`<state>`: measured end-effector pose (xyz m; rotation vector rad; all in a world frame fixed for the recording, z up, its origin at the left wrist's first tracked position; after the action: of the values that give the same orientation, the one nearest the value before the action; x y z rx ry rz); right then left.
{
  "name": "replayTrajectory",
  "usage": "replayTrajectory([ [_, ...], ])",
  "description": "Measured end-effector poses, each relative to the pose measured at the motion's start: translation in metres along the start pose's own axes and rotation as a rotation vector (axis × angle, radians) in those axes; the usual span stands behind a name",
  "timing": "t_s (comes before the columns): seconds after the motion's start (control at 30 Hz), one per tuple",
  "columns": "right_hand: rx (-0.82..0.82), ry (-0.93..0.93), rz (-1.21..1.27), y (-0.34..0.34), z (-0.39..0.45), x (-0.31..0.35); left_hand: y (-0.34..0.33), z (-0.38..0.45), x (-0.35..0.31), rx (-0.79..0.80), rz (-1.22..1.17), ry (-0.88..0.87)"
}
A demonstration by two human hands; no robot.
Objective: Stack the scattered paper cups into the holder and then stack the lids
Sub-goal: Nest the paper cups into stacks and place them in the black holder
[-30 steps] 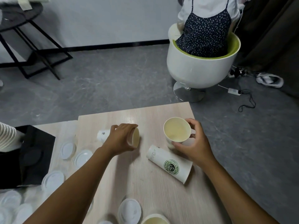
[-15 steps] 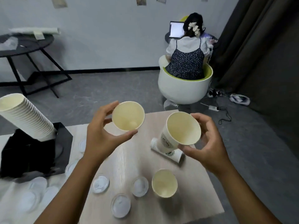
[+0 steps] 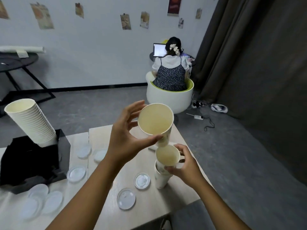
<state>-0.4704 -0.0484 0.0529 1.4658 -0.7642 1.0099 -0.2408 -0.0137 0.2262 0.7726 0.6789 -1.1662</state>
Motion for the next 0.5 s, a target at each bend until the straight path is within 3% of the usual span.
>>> replayTrajectory([
  [0.27, -0.049, -0.106, -0.016, -0.002, -0.022, -0.036, -0.056, -0.033, 0.062, 0.214, 0.071, 0.144],
  [0.5, -0.113, 0.007, 0.053, 0.019, -0.018, 0.006, -0.069, -0.041, 0.095, 0.209, 0.030, 0.244],
])
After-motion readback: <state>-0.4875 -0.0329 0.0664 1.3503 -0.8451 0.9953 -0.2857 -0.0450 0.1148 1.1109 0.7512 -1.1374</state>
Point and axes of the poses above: each hand's wrist, its own z-axis towards the middle knuckle, its own y-axis out of the back of the hand, x = y × z, the point moved 10 cm from there along z, towards the middle knuckle, and after that the axes turned 2 degrees about -y, right-handed, at the moved point
